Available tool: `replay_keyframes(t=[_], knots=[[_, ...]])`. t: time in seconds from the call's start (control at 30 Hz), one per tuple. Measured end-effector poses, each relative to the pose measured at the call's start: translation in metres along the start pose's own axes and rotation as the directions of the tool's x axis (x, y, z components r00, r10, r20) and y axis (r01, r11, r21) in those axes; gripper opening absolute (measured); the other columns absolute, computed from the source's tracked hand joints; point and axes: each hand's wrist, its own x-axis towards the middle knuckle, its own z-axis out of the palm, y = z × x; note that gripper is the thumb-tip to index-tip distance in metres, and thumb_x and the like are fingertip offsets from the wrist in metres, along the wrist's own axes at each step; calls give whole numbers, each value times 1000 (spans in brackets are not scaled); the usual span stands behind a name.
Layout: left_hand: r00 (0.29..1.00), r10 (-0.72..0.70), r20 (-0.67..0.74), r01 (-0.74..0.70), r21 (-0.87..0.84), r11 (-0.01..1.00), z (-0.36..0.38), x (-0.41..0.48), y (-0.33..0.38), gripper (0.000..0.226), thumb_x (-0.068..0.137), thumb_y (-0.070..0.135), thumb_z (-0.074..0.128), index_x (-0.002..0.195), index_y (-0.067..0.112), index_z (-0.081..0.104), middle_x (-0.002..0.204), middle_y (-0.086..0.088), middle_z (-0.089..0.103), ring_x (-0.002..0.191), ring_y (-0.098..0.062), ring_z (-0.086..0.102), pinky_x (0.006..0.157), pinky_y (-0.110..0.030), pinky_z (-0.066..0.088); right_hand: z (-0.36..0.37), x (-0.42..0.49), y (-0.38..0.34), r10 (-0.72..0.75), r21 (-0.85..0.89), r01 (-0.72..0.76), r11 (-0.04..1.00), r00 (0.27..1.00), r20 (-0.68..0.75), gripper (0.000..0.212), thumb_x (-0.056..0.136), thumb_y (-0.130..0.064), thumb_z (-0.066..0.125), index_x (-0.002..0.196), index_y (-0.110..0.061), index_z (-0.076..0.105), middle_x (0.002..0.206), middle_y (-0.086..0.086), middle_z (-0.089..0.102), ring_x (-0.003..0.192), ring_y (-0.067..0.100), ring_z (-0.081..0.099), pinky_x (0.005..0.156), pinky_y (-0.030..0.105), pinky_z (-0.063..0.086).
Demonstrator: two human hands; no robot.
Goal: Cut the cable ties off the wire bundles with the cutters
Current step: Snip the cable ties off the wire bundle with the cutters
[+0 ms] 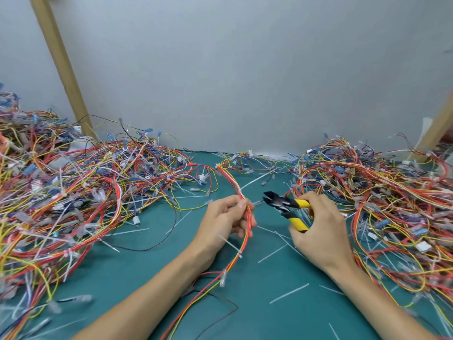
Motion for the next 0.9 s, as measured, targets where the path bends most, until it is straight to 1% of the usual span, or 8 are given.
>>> replay_keyframes(t=[0.07,0.13,0.27,0.37,0.47,0.6,0.7,0.9], knots=[[1000,3,-22,-3,-22,1000,-1,1,-1,26,103,8,39,84,8,57,59,-1,62,45,-13,55,48,-22,41,2,1,2,23,-91,-23,996,1000,-2,39,67,-18,77,97,-28,54,83,-5,47,81,20,45,68,36,39],[999,-3,-35,2,-36,999,-2,2,-2,26,103,7,38,84,8,56,59,-1,61,44,-13,54,47,-22,40,2,2,4,52,-146,-53,988,999,-13,44,66,-19,79,103,-26,57,85,-5,48,84,21,45,74,35,37],[1000,-8,-8,8,7,1000,-2,3,-3,29,103,4,34,81,7,52,55,-1,59,41,-12,53,42,-16,37,1,3,6,123,-146,-121,982,992,3,51,66,-18,78,111,-27,57,94,-5,52,93,24,49,82,35,32],[1000,-17,16,16,55,998,-1,2,-4,31,104,3,32,78,8,50,54,1,58,41,-12,52,42,-16,36,1,2,4,95,-158,-89,983,995,28,52,65,-17,76,113,-27,58,97,-4,54,94,25,50,84,37,34],[999,-21,49,16,94,995,-1,1,-5,30,103,5,35,78,8,50,55,0,58,41,-12,50,44,-18,36,1,1,3,29,-177,-21,984,999,42,51,63,-16,75,109,-28,57,96,-4,54,92,25,51,83,38,38],[996,-15,93,5,104,995,-1,0,-4,29,103,5,36,77,10,50,54,0,55,41,-11,41,43,-19,31,4,0,4,-54,-251,65,966,997,50,54,60,-19,76,110,-28,59,98,-6,53,94,21,49,85,33,35],[995,-16,94,7,96,995,1,-1,-3,30,102,4,36,76,10,49,53,0,53,38,-8,36,41,-16,29,6,0,6,-58,-260,67,963,997,40,54,60,-20,77,111,-28,59,99,-6,54,96,21,50,87,32,34],[997,-13,81,5,99,995,2,-1,-1,29,102,3,36,76,8,48,52,-2,52,34,-6,31,38,-14,25,5,1,6,-46,-216,47,975,999,13,56,57,-17,74,109,-29,58,96,-7,54,92,21,50,83,32,32]])
